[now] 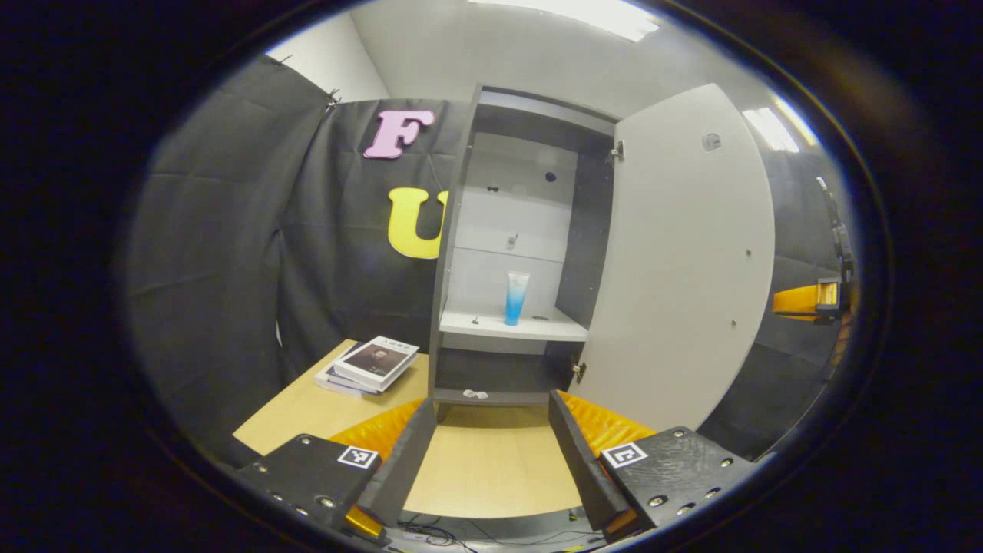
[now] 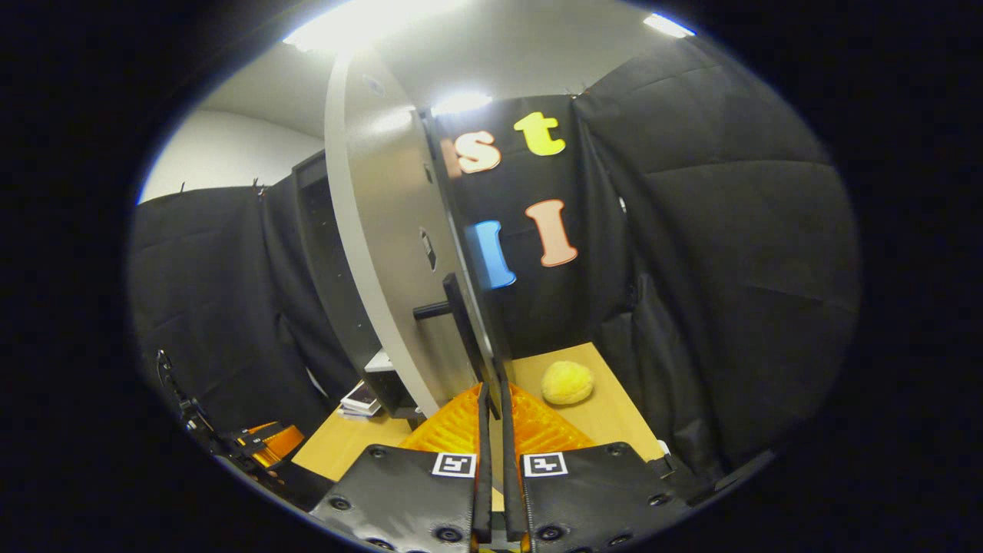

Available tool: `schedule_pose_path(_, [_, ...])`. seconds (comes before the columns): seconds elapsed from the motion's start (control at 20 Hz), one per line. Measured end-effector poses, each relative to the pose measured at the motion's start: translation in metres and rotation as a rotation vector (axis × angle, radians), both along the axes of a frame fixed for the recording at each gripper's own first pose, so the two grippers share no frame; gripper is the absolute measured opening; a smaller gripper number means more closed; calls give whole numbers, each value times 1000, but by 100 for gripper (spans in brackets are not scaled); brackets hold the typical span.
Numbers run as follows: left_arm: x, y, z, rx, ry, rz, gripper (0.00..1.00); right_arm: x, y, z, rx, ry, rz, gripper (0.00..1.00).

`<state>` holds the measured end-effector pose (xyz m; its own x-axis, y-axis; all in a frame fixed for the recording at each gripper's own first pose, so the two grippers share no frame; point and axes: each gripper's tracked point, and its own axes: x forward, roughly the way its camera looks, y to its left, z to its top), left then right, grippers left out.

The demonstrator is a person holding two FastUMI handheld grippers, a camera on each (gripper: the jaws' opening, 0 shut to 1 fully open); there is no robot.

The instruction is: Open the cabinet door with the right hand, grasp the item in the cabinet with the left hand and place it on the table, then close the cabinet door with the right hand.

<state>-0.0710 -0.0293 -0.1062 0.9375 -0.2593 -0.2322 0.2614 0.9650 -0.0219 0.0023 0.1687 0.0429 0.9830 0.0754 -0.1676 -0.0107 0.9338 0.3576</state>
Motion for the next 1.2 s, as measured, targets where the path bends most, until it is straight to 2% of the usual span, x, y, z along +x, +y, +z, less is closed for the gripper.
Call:
schedule_pose_path(0.2, [18,5,-2,-27,-9,-49,90,-14,-42,-10,-50,43,-161,8])
schedule_pose_path(0.25, [25,6,-3,-28,-9,-51,90,-15,-48,-9,-68,49,-178,0])
schedule_pose_path(0.3, [31,7,1,-29,-18,-55,89,-16,-55,-8,-97,55,-205,8])
schedule_pose_path(0.4, [45,1,5,-26,-27,-70,90,-14,-74,-9,-150,56,-273,8])
schedule_pose_path(0.45, [53,-1,4,-20,-28,-78,90,9,-75,-15,-133,50,-277,8])
schedule_pose_path(0.5, [60,-4,5,-12,-29,-83,90,3,-71,-6,-119,52,-273,5])
schedule_pose_path(0.55, [69,-6,6,-5,-34,-86,90,11,-72,-3,-122,49,-274,10])
schedule_pose_path(0.65, [89,-12,12,10,-48,-87,90,30,-82,1,-156,16,-292,0])
schedule_pose_path(0.7, [100,-18,16,22,-58,-83,90,44,-89,4,-166,4,-307,2])
schedule_pose_path(0.8, [122,-28,22,38,-71,-63,91,74,-101,8,-148,-9,-311,0])
schedule_pose_path(0.85, [134,-35,24,35,-80,-57,89,88,-102,9,-126,-16,-291,3])
schedule_pose_path(0.9, [146,-44,27,27,-87,-56,89,101,-109,11,-113,-24,-286,16])
schedule_pose_path(0.95, [160,-53,26,23,-87,-51,90,112,-119,12,-104,-30,-296,21])
schedule_pose_path(1.1, [196,-71,26,22,-85,-17,88,143,-137,10,-71,-39,-292,29])
schedule_pose_path(1.2, [220,-86,22,11,-86,-15,89,157,-148,6,-71,-31,-296,45])
